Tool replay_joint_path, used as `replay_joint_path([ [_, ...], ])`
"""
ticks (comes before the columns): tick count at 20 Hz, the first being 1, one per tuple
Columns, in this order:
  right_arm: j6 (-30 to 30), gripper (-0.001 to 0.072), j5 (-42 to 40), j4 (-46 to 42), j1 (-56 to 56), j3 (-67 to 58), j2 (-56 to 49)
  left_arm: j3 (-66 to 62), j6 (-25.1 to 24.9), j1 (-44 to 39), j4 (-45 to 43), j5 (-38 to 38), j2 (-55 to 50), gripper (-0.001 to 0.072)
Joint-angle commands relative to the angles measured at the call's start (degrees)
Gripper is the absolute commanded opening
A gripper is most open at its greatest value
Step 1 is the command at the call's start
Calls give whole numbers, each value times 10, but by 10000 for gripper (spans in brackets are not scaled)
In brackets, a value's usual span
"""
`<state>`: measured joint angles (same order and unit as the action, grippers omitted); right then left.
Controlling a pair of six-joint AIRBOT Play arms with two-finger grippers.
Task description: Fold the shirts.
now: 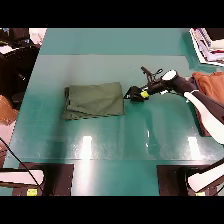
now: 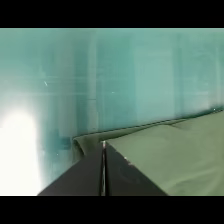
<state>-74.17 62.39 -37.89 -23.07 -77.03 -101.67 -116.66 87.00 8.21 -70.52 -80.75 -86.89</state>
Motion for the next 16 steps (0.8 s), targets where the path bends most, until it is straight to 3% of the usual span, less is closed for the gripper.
replay_joint_path([
  [1, 4, 596, -3, 40, -34, -33, -61, 0, 0, 0, 18, 2, 0, 28],
  [3, 4, 579, -2, 44, -71, -86, -99, 0, 0, -2, 19, 2, 0, 28],
  [5, 4, 467, -5, 58, -100, -137, -127, 0, 0, -11, 20, 2, 0, 28],
  [6, 4, 370, -11, 58, -111, -163, -138, 0, 0, -20, 19, 4, 0, 28],
  [8, 9, 101, -27, 47, -123, -206, -146, 0, 0, -43, 19, 8, 0, 28],
  [9, 17, 11, -30, 45, -123, -223, -145, 0, 0, -55, 19, 8, 0, 28],
  [16, -3, 14, -17, -50, -3, -292, -49, 0, 0, -134, 20, 22, 0, 28],
])
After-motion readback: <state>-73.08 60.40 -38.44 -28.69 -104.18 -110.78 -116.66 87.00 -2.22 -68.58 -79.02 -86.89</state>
